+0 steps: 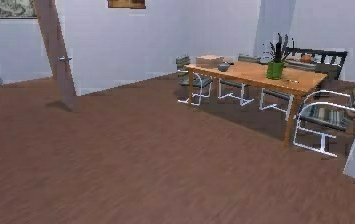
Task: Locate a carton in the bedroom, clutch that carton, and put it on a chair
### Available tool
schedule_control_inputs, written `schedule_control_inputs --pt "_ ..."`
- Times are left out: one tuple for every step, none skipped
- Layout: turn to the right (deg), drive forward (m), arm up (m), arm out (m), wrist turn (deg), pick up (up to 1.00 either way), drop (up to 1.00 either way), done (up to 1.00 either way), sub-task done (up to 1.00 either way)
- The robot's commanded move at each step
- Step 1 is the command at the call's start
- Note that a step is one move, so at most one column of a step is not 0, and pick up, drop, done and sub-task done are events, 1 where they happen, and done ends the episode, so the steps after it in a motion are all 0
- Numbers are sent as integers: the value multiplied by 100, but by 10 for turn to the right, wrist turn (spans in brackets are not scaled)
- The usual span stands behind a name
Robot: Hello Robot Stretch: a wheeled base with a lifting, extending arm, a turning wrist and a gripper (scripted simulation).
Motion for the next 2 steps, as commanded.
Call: schedule_control_inputs --pt "180 0 0 0 0 0 0 0 0" --pt "0 100 0 0 0 0 0 0 0"
